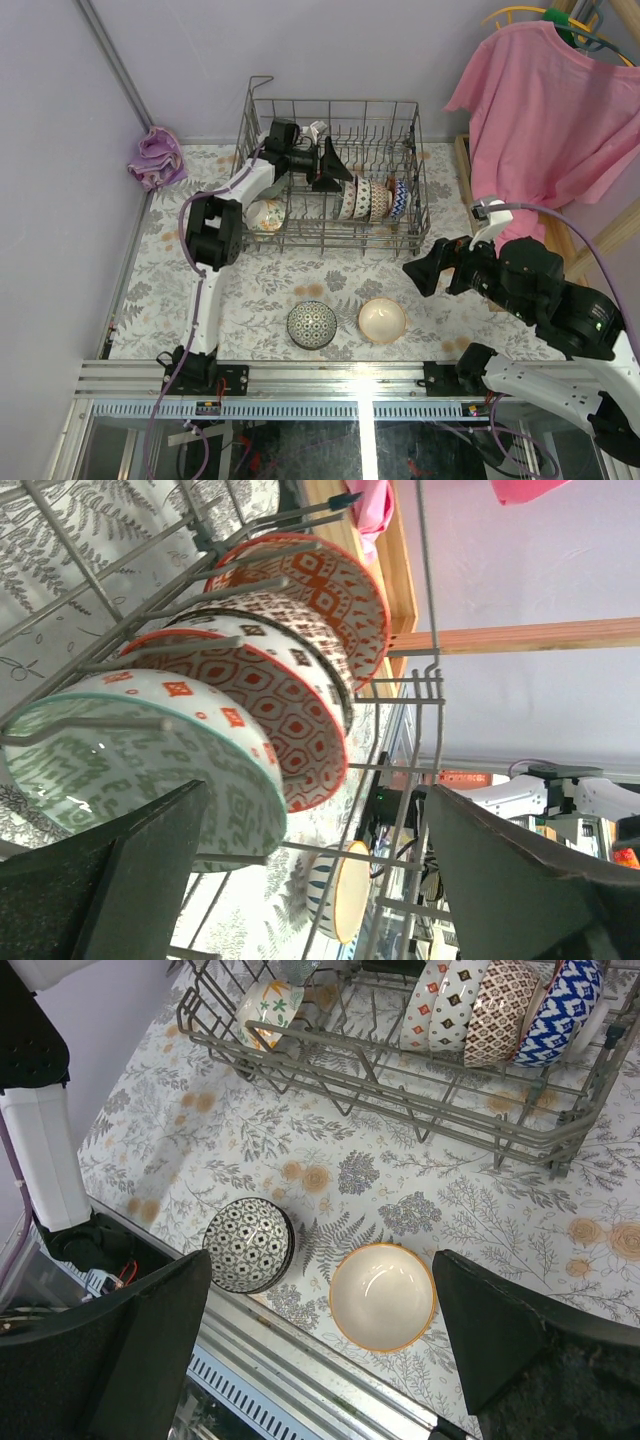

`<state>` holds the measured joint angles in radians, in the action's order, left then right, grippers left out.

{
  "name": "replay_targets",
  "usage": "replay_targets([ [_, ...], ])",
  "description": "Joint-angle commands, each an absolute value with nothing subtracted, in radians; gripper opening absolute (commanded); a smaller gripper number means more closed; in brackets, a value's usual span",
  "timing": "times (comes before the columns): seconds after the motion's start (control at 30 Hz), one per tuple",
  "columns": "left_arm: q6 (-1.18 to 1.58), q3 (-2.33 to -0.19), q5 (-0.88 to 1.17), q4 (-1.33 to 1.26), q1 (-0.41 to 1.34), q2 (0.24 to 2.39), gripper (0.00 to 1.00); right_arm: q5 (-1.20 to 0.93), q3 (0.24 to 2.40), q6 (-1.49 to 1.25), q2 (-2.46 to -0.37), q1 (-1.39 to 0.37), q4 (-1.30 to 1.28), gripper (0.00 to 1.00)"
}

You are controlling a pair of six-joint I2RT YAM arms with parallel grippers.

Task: Load the bowls into the dish rack
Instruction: Place the bowl in the dish rack.

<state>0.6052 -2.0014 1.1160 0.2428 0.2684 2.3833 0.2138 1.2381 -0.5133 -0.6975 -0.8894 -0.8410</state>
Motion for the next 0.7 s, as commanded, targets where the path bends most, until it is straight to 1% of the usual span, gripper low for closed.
replay_targets([
  [0.0,0.758,-1.970,1.165,0.180,0.244,2.265,0.91,0.192,1.231,-0.513,-0.667,-0.891,-0.829,1.00],
  [0.13,0.832,-1.943,1.152,0.070,0.252,2.206,1.00,0.197,1.233,-0.516,-0.644,-0.890,-0.845,1.00],
  [0.3,0.883,-1.903,1.109,-0.016,0.260,2.129,1.00,0.191,1.227,-0.519,-0.626,-0.891,-0.854,1.00],
  [0.47,0.857,-1.862,1.047,0.004,0.267,2.031,1.00,0.179,1.221,-0.521,-0.618,-0.890,-0.859,1.00],
  [0.67,0.751,-1.779,0.935,0.152,0.299,1.835,1.00,0.167,1.212,-0.520,-0.618,-0.891,-0.858,1.00],
])
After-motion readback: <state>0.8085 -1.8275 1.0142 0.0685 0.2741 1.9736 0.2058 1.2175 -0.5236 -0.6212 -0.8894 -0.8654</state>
